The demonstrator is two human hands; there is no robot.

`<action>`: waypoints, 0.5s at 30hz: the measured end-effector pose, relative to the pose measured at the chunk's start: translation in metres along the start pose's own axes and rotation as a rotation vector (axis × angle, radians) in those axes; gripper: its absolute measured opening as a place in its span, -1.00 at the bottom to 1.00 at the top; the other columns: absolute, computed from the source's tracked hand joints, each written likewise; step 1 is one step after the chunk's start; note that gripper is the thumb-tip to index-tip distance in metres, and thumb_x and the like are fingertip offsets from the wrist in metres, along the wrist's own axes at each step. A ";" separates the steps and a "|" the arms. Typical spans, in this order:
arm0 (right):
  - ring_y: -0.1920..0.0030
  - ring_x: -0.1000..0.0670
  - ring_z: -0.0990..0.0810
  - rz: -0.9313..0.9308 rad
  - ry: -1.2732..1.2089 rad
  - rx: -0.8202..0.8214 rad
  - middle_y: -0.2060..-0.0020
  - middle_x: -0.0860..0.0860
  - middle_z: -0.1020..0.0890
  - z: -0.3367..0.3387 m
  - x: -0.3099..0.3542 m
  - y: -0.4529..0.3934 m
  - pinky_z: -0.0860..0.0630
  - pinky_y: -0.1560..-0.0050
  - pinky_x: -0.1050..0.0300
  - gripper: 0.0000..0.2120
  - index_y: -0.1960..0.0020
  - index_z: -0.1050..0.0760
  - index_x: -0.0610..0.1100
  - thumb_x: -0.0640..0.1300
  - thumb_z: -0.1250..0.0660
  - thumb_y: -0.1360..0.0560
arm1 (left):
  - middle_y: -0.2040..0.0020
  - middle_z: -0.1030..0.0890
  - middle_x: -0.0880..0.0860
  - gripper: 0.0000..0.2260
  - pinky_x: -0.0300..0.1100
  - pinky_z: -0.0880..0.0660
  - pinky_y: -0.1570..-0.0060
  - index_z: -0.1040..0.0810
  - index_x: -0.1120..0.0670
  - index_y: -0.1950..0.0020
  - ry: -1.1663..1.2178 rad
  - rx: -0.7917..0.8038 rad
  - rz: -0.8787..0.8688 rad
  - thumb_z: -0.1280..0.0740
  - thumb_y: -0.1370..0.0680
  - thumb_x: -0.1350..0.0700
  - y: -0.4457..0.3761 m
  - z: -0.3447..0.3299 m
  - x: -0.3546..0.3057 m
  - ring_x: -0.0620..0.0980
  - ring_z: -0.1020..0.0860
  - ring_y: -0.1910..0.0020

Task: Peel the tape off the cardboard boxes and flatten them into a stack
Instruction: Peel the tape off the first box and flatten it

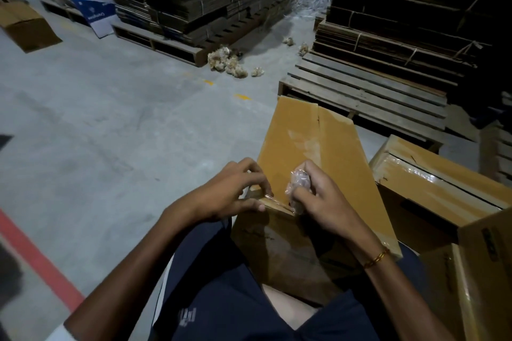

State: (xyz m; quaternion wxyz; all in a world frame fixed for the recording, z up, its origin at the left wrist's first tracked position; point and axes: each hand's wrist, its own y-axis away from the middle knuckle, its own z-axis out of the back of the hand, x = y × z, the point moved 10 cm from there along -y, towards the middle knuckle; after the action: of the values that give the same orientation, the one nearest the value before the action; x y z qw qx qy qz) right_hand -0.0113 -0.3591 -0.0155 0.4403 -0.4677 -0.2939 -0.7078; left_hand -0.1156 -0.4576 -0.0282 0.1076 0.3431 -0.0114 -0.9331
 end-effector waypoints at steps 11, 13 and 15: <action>0.30 -0.20 -0.47 0.117 0.061 -0.030 0.28 -0.15 -0.51 -0.004 -0.005 -0.001 -0.41 0.31 -0.18 -0.91 0.07 -0.37 -0.11 -0.13 -0.28 -0.54 | 0.07 -0.52 0.08 -0.91 -0.04 -0.36 0.12 -0.44 0.10 -0.01 -0.349 0.456 -0.014 -0.20 -0.62 0.27 -0.029 -0.007 -0.021 0.10 -0.44 0.13; 0.36 -0.09 -0.44 0.155 0.091 -0.084 0.31 -0.11 -0.49 -0.001 -0.006 0.000 -0.38 0.35 -0.09 -0.90 0.10 -0.36 -0.10 -0.16 -0.27 -0.55 | 0.01 -0.50 0.12 -0.89 -0.09 -0.31 0.13 -0.40 0.12 -0.17 -0.496 0.450 0.003 -0.20 -0.65 0.20 -0.025 -0.013 -0.030 0.09 -0.40 0.14; 0.36 0.05 -0.39 0.195 0.154 -0.093 0.33 0.00 -0.44 -0.002 -0.008 0.001 -0.32 0.36 0.08 -0.90 0.10 -0.35 -0.08 -0.17 -0.27 -0.55 | -0.05 -0.51 0.15 -0.79 -0.08 -0.31 0.12 -0.33 0.11 -0.29 -0.605 0.369 0.072 -0.17 -0.66 0.18 -0.019 -0.012 -0.038 0.10 -0.39 0.12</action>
State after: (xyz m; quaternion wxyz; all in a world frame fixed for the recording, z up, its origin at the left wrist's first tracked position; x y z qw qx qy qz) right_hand -0.0100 -0.3581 -0.0236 0.5062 -0.4583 -0.1793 -0.7082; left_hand -0.0836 -0.4311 -0.0150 0.0682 0.0641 -0.2230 -0.9703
